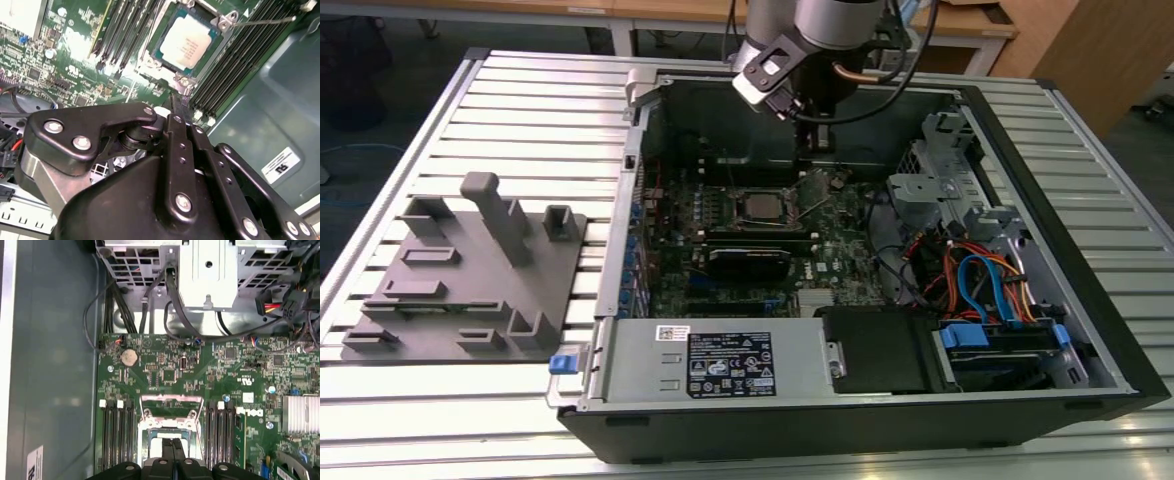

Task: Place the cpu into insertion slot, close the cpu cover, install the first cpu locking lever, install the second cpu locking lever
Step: 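Close the cpu cover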

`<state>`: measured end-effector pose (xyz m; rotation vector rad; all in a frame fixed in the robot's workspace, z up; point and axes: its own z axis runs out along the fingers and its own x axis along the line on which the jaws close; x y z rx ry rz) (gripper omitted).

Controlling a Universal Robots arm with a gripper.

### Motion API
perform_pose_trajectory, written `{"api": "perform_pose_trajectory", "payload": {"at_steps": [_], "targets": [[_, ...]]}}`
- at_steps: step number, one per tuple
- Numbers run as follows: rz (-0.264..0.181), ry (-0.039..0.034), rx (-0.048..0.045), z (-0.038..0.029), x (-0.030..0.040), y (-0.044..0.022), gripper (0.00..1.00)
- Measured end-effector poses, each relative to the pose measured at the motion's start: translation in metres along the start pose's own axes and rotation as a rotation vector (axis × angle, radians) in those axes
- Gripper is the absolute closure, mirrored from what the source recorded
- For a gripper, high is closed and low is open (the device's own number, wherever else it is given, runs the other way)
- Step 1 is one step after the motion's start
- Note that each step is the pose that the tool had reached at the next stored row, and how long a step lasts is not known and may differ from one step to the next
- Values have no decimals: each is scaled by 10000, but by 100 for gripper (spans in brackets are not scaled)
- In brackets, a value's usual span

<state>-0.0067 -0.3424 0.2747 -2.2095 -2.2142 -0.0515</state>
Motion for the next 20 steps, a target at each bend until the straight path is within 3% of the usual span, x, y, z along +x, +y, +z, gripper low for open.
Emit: {"api": "perform_pose_trajectory", "payload": {"at_steps": [13,20], "targets": [[1,0,1,73,-3,199,90],[1,0,40,109,-4,355,90]]}}
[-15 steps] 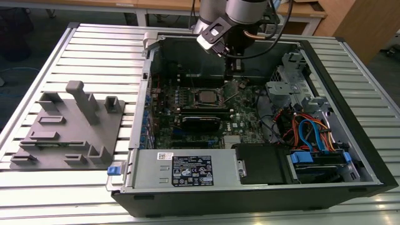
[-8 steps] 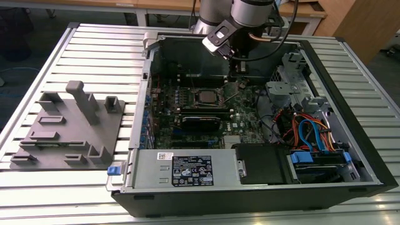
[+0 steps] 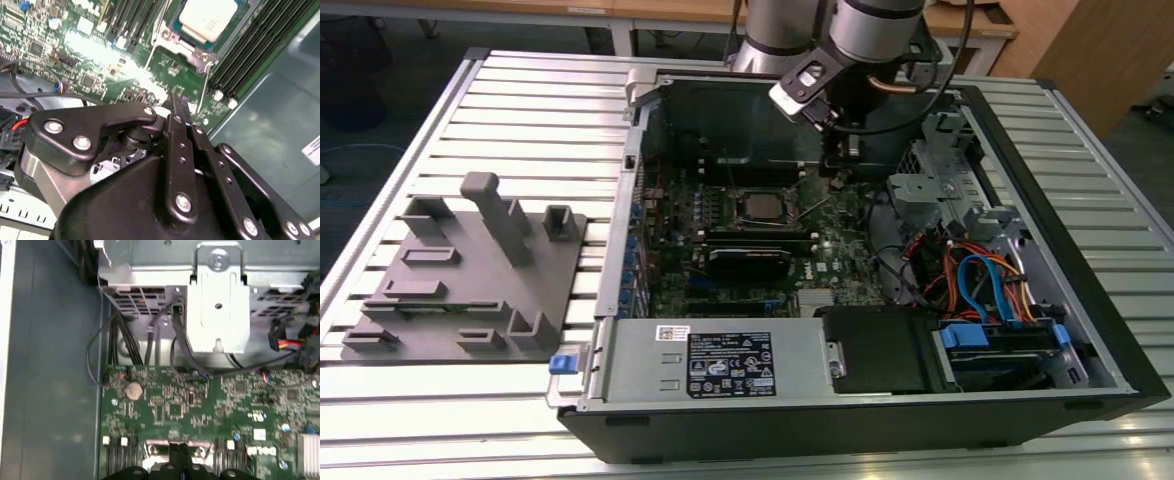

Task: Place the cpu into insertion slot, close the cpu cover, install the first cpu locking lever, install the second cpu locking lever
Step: 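Close the cpu cover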

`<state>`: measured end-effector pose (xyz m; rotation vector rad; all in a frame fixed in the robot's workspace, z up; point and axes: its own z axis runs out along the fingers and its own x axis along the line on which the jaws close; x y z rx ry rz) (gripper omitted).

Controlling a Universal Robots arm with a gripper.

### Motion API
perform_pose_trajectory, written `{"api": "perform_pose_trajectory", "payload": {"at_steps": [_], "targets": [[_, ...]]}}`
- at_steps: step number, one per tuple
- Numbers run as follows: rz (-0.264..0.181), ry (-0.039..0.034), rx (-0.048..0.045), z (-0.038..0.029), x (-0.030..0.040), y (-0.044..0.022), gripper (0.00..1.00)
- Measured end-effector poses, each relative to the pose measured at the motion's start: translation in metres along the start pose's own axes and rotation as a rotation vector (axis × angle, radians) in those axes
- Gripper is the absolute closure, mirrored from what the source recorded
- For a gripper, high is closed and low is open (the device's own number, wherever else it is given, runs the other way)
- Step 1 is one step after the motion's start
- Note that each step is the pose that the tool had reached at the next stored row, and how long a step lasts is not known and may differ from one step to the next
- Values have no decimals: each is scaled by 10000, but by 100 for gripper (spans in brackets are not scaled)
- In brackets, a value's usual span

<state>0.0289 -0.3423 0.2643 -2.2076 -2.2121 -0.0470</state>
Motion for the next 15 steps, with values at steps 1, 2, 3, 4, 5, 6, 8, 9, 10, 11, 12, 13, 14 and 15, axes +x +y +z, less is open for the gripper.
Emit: {"api": "perform_pose_trajectory", "payload": {"at_steps": [1,2,3,4,5,6,8,9,10,11,12,13,14,15], "targets": [[0,0,8,5,0,16,90],[1,-1,18,9,-1,34,90],[1,-1,31,13,-1,55,90],[2,-2,43,16,-1,79,90],[2,-2,54,19,-1,106,90],[3,0,63,22,0,131,90],[2,1,81,29,0,173,90],[3,0,90,32,0,190,90],[3,1,98,37,0,207,90],[3,3,107,44,0,217,90],[2,2,116,52,0,224,90],[0,0,126,62,-1,231,90],[-1,0,134,74,-1,236,90],[-3,1,143,89,-1,238,90]]}}
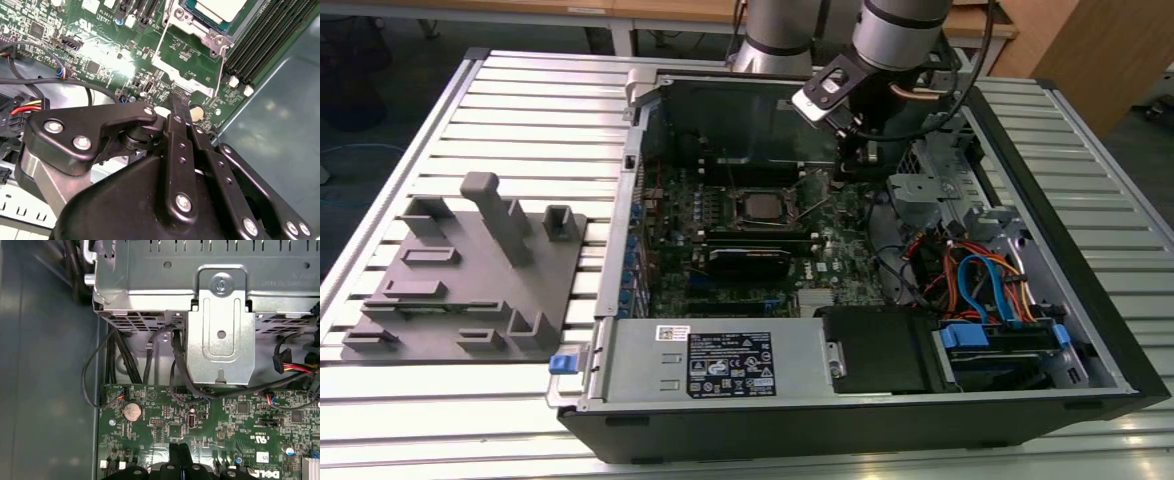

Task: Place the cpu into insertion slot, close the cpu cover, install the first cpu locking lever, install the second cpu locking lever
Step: 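Close the cpu cover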

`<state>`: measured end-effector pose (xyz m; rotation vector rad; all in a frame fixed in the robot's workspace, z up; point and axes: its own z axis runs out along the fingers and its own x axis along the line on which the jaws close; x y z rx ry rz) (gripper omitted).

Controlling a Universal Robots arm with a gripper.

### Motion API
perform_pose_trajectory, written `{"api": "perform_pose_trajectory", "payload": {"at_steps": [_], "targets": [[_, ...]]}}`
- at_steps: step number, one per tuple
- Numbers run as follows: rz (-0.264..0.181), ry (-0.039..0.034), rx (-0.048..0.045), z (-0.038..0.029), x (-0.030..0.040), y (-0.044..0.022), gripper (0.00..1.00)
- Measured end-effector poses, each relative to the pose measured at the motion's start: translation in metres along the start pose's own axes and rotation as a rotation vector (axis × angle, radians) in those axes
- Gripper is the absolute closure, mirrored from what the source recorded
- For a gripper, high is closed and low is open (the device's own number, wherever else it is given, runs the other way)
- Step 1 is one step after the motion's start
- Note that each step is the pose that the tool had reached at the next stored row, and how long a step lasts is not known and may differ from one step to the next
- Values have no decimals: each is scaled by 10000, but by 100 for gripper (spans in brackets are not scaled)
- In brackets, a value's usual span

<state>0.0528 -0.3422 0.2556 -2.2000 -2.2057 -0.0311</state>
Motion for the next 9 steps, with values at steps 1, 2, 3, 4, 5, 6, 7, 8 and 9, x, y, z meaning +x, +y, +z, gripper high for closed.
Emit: {"api": "perform_pose_trajectory", "payload": {"at_steps": [1,2,3,4,5,6,7,8,9], "targets": [[-1,0,7,19,0,1,90],[-3,-1,12,37,-1,2,90],[-5,0,16,55,-1,2,90],[-9,-1,18,72,-2,3,90],[-17,0,20,88,-3,3,90],[-25,0,23,99,-3,3,90],[-39,0,31,104,-3,3,90],[-51,-2,36,105,-4,3,90],[-71,-2,47,107,-3,-2,90]]}}
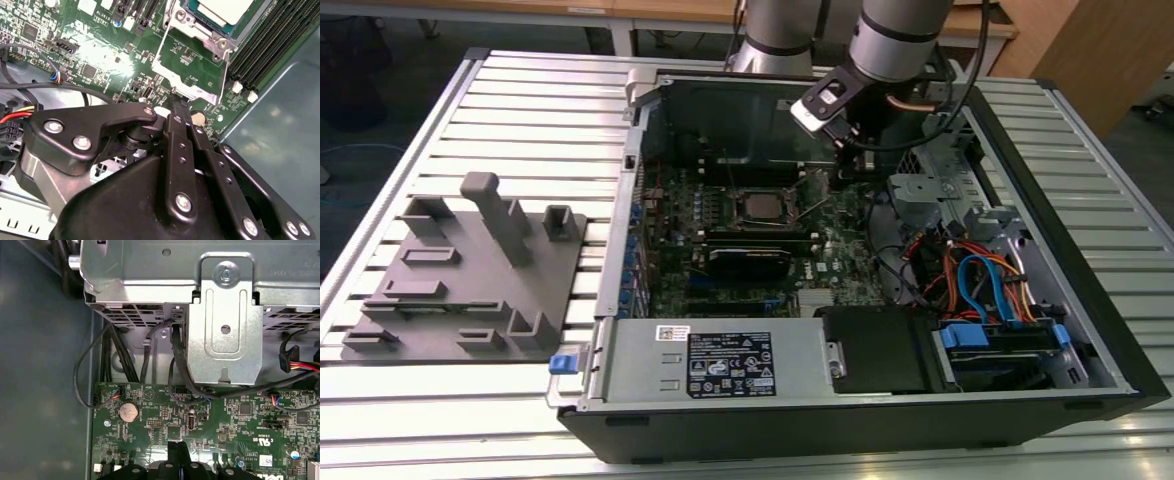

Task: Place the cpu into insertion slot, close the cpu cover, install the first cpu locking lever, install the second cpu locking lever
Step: 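Close the cpu cover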

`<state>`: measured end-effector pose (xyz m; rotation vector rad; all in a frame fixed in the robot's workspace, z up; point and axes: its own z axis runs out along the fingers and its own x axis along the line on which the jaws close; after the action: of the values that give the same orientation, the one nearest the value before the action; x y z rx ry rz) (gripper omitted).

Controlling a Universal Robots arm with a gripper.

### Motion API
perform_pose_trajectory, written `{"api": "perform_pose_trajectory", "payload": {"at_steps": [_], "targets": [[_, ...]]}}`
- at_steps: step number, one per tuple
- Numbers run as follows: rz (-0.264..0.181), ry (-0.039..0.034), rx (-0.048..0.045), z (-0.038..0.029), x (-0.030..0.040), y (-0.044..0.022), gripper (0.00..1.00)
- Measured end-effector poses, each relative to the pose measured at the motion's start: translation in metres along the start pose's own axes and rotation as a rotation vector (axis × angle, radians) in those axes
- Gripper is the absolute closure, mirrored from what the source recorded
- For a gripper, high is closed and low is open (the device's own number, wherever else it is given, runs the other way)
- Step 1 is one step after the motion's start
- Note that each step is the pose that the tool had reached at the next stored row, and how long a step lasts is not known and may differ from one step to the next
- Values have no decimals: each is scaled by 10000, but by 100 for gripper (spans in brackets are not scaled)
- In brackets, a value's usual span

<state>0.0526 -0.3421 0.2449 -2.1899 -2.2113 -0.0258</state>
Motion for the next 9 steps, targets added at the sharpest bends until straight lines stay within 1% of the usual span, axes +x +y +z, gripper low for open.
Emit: {"api": "perform_pose_trajectory", "payload": {"at_steps": [3,4,9], "targets": [[-14,10,6,4,0,-24,90],[-13,9,7,5,0,-43,90],[-14,11,7,6,0,-73,90]]}}
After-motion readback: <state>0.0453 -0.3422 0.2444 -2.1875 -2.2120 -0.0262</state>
